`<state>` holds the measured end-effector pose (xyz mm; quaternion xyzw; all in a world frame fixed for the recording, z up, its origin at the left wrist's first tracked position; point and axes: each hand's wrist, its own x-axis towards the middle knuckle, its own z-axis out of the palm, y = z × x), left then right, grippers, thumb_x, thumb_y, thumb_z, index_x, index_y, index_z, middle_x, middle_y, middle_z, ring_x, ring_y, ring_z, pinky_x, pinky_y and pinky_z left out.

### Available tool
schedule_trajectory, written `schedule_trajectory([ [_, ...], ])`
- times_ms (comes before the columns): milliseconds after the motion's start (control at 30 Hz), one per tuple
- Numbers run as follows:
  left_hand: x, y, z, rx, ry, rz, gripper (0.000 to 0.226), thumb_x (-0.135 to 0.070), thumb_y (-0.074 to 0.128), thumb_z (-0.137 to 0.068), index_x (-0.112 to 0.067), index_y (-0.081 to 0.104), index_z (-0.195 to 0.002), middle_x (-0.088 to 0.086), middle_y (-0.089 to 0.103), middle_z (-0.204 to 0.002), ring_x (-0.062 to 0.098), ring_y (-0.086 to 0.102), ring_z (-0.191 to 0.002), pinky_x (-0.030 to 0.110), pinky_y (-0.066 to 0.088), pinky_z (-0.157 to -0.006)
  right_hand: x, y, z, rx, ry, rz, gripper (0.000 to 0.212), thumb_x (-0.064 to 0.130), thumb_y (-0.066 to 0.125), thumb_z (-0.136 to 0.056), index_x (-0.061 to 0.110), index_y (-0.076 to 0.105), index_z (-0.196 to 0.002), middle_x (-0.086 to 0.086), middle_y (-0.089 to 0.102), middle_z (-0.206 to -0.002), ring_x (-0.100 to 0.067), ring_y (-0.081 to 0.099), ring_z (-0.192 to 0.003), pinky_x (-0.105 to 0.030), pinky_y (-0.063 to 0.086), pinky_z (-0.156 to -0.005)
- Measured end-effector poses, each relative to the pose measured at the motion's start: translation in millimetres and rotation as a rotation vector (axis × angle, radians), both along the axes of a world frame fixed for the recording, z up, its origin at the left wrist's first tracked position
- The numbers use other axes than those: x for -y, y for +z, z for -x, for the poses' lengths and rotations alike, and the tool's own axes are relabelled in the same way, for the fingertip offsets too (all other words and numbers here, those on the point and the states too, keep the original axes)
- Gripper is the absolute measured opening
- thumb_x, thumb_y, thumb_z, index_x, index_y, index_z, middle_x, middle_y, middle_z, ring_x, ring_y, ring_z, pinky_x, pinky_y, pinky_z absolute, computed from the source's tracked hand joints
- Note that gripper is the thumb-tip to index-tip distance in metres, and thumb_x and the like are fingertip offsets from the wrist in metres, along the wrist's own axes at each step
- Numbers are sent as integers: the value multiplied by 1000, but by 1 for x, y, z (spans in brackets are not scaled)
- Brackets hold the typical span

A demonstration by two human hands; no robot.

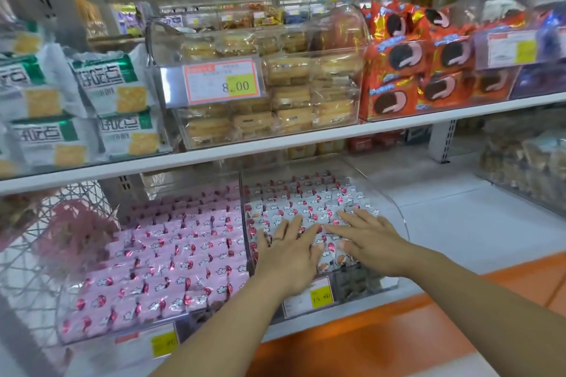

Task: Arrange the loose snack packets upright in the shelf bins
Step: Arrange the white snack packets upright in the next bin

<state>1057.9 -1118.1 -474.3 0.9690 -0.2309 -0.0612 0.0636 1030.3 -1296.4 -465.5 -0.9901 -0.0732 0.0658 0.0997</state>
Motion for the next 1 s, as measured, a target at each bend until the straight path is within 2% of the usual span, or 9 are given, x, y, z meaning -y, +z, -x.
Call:
schedule_trajectory([
  [233, -7, 14, 1, -178, -84, -87, 55, -52, 23, -100, -41, 2, -150, -6, -20, -157, 22, -21, -144, 56, -19, -112, 5, 11, -2, -163, 42, 57, 47, 45, 28, -100, 46, 18, -146, 11, 4, -159, -18, -6, -146, -47, 0, -118],
  [333, -8, 13, 5, -108, -31, 61, 56, -55, 20, -100, -40, 3, -150, -5, -15, -159, 20, -18, -145, 52, -15, -115, 3, 12, 2, 18, 10, -60, 48, 51, 33, -98, 44, 25, -145, 12, 9, -158, -12, 0, -146, -45, 1, -118],
  [433, -2, 12, -1, -55, 67, 62, 61, -59, 12, -97, -34, -2, -151, -2, -16, -159, 24, -19, -145, 52, -14, -115, -9, 10, -7, 124, -11, -10, 56, 55, 24, -98, 38, 11, -150, 9, -3, -159, -14, -6, -146, -44, -5, -118],
  [533, 3, 10, -10, -62, 101, -32, 63, -58, 6, -97, -29, -8, -152, 0, -17, -158, 27, -21, -144, 52, -15, -114, -15, 3, -23, 38, -23, 77, 58, 56, 15, -98, 34, 1, -151, 5, -12, -159, -18, -14, -146, -46, -10, -117],
  [633, 5, 8, -22, -81, 108, -62, 58, -52, 8, -100, -30, -9, -152, -3, -18, -158, 27, -20, -144, 54, -16, -114, -15, 2, -35, -16, -46, 82, 55, 56, 13, -98, 38, 6, -150, 6, -13, -158, -20, -14, -146, -51, -10, -116],
  [733, 4, 6, -28, -54, 113, 24, 52, -44, 15, -103, -32, 8, -152, -5, -5, -161, 25, -10, -147, 55, -11, -114, -16, 5, -37, -4, -43, 46, 48, 50, 22, -100, 40, 24, -146, 7, -5, -160, -20, -8, -146, -52, -5, -115],
  [833, 4, 5, -30, 74, 169, 182, 41, -41, 28, -102, -31, 43, -138, -3, 29, -151, 23, 20, -141, 55, 2, -115, -13, 4, -35, 147, -86, -60, 34, 37, 38, -99, 36, 48, -132, 9, 19, -156, -18, 17, -143, -43, 10, -115],
  [900, 7, 9, -32, 119, 224, 228, 34, -43, 35, -100, -30, 57, -122, -3, 41, -133, 22, 36, -128, 51, 9, -113, -12, 3, -36, 205, -94, -82, 32, 36, 43, -97, 36, 52, -128, 10, 31, -150, -17, 29, -136, -39, 19, -112],
  [1000, 13, 15, -38, 105, 255, 253, 21, -43, 46, -96, -34, 62, -107, -5, 46, -119, 18, 43, -118, 45, 17, -109, -13, 4, -42, 241, -119, -87, 36, 40, 47, -95, 35, 51, -130, 8, 41, -139, -15, 36, -128, -37, 26, -107],
])
